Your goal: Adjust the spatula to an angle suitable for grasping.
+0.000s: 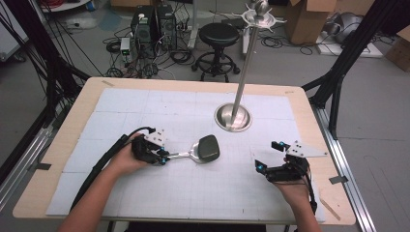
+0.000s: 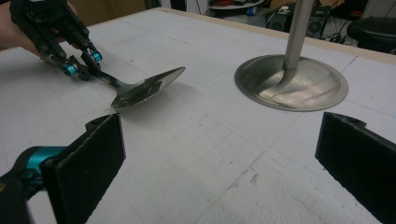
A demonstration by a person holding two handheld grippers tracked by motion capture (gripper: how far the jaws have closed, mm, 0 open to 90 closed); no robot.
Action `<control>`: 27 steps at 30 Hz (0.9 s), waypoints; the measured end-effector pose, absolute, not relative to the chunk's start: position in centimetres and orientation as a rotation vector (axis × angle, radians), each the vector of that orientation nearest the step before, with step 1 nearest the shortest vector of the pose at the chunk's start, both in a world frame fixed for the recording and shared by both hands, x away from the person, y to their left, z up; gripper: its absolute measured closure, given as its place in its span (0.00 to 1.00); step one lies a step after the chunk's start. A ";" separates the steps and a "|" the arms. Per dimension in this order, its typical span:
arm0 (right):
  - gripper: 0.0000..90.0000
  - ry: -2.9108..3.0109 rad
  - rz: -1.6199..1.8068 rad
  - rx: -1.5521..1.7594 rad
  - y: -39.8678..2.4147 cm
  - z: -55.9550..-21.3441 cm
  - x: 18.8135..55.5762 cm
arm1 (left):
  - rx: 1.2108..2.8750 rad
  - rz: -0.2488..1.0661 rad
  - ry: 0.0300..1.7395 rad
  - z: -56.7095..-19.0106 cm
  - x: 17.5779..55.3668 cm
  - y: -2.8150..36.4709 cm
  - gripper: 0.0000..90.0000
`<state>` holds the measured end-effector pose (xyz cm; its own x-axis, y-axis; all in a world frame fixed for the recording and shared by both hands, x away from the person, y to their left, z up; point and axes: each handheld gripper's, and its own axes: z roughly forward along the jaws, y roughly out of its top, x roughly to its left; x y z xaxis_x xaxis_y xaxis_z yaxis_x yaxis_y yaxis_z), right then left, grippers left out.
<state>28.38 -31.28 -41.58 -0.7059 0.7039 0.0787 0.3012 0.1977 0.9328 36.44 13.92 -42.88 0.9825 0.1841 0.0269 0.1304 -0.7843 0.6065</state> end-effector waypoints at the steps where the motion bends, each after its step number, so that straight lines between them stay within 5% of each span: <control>1: 0.01 2.113 1.514 0.943 -31.2 -41.5 28.4 | 2.481 0.099 0.217 -42.9 36.5 13.5 0.82; 27: 0.01 2.119 1.535 0.921 -31.2 -41.4 28.4 | 2.496 0.041 0.008 -42.8 37.2 1.5 0.82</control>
<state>28.42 -31.15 -41.39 -0.7203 0.6889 0.0809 0.2915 0.1948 0.9365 37.24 1.47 -42.78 0.9995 0.0156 0.0274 -0.0040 -0.7989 0.6014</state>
